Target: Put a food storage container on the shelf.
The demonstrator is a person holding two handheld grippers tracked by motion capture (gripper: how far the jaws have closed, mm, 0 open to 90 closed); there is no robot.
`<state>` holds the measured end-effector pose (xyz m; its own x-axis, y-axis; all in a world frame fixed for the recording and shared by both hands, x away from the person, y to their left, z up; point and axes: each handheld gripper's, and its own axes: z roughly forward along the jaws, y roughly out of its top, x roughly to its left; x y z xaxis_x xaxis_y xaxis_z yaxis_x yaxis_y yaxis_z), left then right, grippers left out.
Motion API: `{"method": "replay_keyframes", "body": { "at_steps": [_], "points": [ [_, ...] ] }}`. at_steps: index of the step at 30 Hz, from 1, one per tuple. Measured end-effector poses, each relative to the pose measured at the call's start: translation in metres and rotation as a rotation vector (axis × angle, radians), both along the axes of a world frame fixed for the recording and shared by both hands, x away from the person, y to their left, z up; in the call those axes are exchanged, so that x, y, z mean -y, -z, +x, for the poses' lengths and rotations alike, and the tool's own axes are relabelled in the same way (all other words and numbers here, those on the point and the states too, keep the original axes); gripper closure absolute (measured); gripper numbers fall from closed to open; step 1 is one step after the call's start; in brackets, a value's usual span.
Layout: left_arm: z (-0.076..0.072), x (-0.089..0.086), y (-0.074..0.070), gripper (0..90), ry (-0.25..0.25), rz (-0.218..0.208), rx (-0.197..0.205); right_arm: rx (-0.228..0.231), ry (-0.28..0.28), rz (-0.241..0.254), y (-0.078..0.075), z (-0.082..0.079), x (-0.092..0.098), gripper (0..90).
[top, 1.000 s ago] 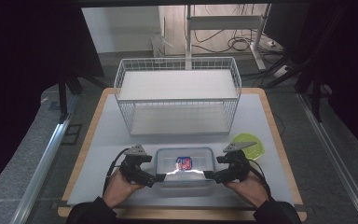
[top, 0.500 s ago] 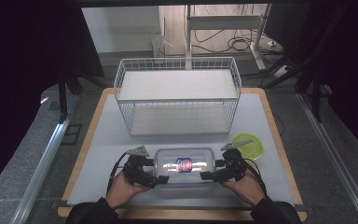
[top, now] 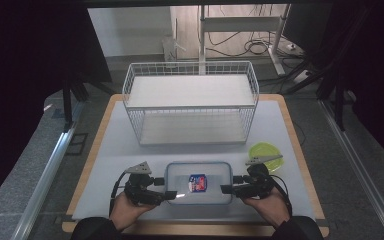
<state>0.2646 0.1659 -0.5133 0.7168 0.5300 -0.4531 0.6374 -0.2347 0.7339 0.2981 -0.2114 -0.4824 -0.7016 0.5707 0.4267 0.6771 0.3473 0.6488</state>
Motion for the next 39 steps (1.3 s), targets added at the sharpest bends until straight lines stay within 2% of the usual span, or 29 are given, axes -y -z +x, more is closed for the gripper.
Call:
{"method": "replay_keyframes", "body": {
  "at_steps": [1,3,6,10,12,16,22,25,29,31,33,37,39],
  "points": [
    [0.0,-0.002,0.001,36.4,-0.003,-0.021,-0.007,-0.008,-0.002,0.008,0.0,-0.001,0.002,40.1],
    [0.0,-0.005,0.001,40.3,-0.003,-0.04,-0.016,-0.009,0.0,0.027,0.0,-0.002,0.005,43.4],
    [0.001,-0.005,0.001,41.6,-0.009,-0.043,-0.03,-0.031,0.009,0.058,0.003,-0.001,0.008,45.2],
    [-0.001,-0.007,0.0,43.8,-0.008,-0.051,-0.037,-0.034,0.001,0.055,0.002,-0.002,0.009,45.4],
    [-0.001,-0.007,0.0,44.7,-0.008,-0.051,-0.04,-0.043,0.002,0.069,0.004,-0.001,0.009,43.1],
    [0.0,-0.007,-0.001,44.7,-0.011,-0.052,-0.047,-0.076,0.012,0.096,0.007,0.002,0.011,43.9],
    [0.003,-0.005,-0.002,46.3,-0.038,-0.064,-0.054,-0.103,0.048,0.124,0.005,0.0,0.015,51.5],
    [0.005,-0.005,-0.003,47.5,-0.055,-0.08,-0.059,-0.086,0.06,0.115,0.004,-0.003,0.014,52.0],
    [0.004,-0.004,-0.007,49.3,-0.073,-0.063,-0.028,-0.061,0.08,0.1,0.0,-0.006,0.012,53.7],
    [0.004,-0.004,-0.008,49.4,-0.074,-0.053,-0.029,-0.027,0.08,0.083,-0.002,-0.008,0.01,53.4],
    [0.004,-0.004,-0.007,49.5,-0.08,-0.056,-0.031,-0.013,0.079,0.072,-0.004,-0.008,0.008,53.4],
    [0.004,-0.004,-0.013,49.5,-0.083,-0.051,-0.012,0.012,0.083,0.077,-0.008,-0.009,0.008,53.4],
    [0.004,-0.006,-0.02,49.8,-0.086,-0.064,0.005,0.028,0.083,0.089,-0.013,-0.008,0.008,53.4]
  ]
}}
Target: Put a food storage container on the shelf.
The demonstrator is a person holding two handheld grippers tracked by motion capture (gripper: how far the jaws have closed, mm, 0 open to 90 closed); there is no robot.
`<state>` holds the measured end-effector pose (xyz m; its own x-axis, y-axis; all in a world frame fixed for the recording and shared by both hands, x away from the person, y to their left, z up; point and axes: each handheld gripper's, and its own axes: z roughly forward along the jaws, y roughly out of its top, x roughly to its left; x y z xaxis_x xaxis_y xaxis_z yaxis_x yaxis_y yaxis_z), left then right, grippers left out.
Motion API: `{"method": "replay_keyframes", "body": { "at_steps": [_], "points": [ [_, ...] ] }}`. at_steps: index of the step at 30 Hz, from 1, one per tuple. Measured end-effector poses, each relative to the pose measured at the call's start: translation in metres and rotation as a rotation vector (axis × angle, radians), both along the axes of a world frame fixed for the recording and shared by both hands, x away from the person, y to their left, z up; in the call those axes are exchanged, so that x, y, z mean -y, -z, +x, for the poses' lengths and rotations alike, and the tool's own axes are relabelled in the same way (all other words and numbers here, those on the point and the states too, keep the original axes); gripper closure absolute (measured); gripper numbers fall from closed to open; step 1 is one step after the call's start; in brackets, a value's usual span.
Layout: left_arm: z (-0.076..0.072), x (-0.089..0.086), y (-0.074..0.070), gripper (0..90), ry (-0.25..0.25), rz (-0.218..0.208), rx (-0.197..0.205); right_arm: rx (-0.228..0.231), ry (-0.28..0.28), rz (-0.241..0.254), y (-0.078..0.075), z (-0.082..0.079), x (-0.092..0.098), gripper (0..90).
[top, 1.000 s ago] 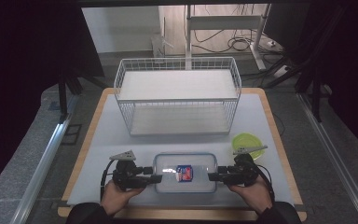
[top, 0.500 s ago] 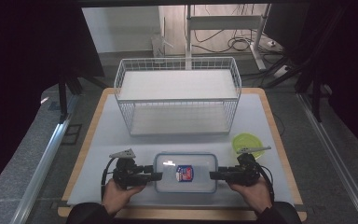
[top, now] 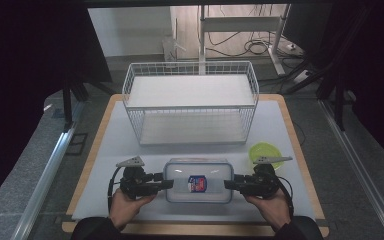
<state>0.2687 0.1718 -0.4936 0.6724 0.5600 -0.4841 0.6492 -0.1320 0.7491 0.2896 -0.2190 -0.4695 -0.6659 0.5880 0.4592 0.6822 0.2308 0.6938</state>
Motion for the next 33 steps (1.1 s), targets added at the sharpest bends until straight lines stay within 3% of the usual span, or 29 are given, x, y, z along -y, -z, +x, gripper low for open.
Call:
{"method": "replay_keyframes", "body": {
  "at_steps": [14,33],
  "points": [
    [0.015,-0.012,-0.047,51.0,-0.007,-0.01,0.107,0.115,-0.014,0.037,-0.045,0.017,-0.007,53.5],
    [0.05,-0.027,-0.116,50.8,-0.042,-0.006,0.186,0.22,-0.025,0.052,-0.111,0.055,-0.025,53.4]
  ]
}}
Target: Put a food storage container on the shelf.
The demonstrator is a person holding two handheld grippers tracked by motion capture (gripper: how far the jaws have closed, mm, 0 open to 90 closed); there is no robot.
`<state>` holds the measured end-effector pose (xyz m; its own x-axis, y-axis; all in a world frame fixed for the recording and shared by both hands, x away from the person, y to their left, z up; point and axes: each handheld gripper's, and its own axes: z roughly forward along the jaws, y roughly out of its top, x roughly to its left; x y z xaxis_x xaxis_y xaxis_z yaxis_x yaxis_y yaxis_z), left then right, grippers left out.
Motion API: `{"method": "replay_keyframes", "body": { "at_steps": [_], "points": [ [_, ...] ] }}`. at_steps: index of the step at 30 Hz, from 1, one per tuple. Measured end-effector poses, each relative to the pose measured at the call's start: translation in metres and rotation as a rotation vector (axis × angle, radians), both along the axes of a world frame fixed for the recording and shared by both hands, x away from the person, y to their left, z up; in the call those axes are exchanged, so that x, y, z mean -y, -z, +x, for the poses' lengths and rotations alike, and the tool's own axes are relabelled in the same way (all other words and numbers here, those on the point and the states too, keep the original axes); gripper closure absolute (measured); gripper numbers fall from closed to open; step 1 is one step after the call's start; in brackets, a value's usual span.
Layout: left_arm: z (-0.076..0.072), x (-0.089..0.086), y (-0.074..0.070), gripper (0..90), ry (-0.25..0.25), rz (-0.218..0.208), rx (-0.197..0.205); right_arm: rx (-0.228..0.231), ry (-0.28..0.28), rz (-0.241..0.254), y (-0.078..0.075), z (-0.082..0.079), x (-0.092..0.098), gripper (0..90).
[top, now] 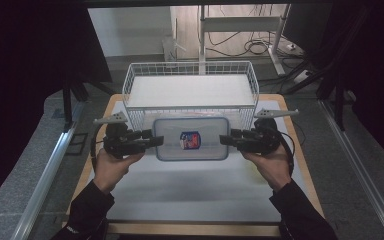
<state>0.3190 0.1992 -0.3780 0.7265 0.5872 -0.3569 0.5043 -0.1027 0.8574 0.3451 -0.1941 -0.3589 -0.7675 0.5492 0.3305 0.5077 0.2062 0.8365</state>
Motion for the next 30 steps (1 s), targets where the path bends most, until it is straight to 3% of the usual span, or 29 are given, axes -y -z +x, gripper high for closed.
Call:
{"method": "replay_keyframes", "body": {
  "at_steps": [7,20,30],
  "points": [
    [0.016,-0.007,-0.022,50.7,-0.007,0.008,0.022,0.027,-0.003,0.013,-0.021,0.018,-0.007,53.3],
    [0.048,-0.018,-0.05,50.8,-0.017,0.006,0.029,0.03,0.003,0.035,-0.048,0.052,-0.019,53.2],
    [0.078,-0.016,-0.058,50.7,-0.022,-0.007,0.017,0.026,0.029,0.046,-0.062,0.08,-0.019,52.8]
  ]
}}
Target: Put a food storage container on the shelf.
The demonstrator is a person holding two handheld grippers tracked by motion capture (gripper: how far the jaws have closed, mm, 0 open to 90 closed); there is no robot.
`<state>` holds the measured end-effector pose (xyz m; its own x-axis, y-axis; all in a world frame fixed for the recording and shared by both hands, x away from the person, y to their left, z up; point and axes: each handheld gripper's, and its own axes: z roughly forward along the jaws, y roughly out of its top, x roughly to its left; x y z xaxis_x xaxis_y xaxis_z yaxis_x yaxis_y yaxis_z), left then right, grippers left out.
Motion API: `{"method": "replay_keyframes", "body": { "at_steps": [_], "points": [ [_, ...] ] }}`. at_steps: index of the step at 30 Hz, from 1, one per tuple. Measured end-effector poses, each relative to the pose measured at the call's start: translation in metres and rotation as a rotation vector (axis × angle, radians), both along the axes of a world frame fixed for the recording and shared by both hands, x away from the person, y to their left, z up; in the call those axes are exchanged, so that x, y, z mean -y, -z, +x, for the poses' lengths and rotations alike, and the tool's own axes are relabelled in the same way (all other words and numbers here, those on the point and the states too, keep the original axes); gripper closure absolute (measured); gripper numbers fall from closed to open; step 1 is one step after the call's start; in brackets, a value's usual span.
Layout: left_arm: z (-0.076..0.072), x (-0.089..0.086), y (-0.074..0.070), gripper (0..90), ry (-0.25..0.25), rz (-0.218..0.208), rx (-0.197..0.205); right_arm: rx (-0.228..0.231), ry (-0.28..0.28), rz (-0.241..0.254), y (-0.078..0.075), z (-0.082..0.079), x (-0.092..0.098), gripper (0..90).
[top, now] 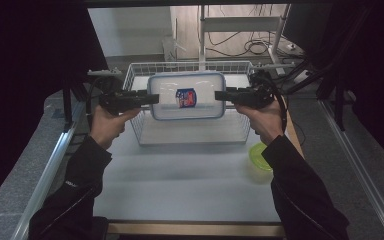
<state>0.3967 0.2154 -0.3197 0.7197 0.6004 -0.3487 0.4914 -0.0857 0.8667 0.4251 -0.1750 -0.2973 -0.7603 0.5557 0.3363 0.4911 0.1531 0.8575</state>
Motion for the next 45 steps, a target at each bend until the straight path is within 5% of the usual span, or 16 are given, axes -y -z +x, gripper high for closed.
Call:
{"method": "replay_keyframes", "body": {
  "at_steps": [16,25,31,34,38,45],
  "points": [
    [0.037,0.005,-0.003,50.4,-0.014,-0.014,-0.039,-0.049,0.038,0.03,-0.002,0.038,0.003,52.2],
    [0.046,0.007,-0.003,49.8,-0.031,-0.025,-0.041,-0.084,0.047,0.076,0.006,0.052,0.007,52.2],
    [0.041,0.012,0.002,46.1,-0.051,0.0,0.035,-0.068,0.054,0.049,0.005,0.051,0.006,50.3],
    [0.039,0.012,0.003,44.7,-0.057,0.01,0.039,-0.061,0.058,0.049,0.005,0.051,0.005,50.0],
    [0.038,0.02,0.002,36.7,-0.093,0.075,0.071,-0.056,0.053,0.037,0.006,0.05,0.001,49.2],
    [0.037,0.022,0.003,33.6,-0.105,0.095,0.083,-0.043,0.054,0.028,0.007,0.049,-0.001,48.6]
  ]
}}
